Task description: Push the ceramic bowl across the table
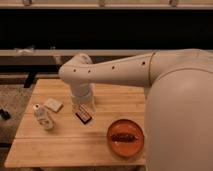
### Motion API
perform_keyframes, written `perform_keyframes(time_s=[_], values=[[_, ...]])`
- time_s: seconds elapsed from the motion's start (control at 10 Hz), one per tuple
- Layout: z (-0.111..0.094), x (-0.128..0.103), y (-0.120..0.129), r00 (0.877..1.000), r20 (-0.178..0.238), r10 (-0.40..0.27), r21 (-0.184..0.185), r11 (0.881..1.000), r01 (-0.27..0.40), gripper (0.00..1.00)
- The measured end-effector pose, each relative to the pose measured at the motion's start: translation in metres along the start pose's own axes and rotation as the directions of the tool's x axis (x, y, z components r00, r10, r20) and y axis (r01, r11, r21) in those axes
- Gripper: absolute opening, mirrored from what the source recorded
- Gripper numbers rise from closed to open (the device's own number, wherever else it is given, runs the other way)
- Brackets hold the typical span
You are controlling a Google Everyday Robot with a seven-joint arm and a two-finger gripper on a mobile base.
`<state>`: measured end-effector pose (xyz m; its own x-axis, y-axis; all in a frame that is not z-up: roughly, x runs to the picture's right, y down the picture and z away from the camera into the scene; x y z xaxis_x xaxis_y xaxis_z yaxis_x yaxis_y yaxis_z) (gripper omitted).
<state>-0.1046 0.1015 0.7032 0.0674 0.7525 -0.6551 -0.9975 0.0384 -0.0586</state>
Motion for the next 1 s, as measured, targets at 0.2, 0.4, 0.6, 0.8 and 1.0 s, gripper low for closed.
perform_keyframes(time_s=[0.2, 0.4, 0.6, 0.8, 1.0], values=[[0.000, 0.000, 0.000, 1.000, 0.000, 0.000, 0.000, 1.000, 0.000, 0.65], [0.000, 0.000, 0.000, 1.000, 0.000, 0.000, 0.000, 1.000, 0.000, 0.65], [0.000, 0.000, 0.000, 1.000, 0.000, 0.000, 0.000, 1.000, 0.000, 0.65], [0.005, 0.003, -0.009, 0.999, -0.007, 0.033, 0.005, 0.999, -0.033, 0.65], [0.016, 0.015, -0.036, 0.996, -0.018, 0.092, 0.011, 0.996, -0.092, 0.65]])
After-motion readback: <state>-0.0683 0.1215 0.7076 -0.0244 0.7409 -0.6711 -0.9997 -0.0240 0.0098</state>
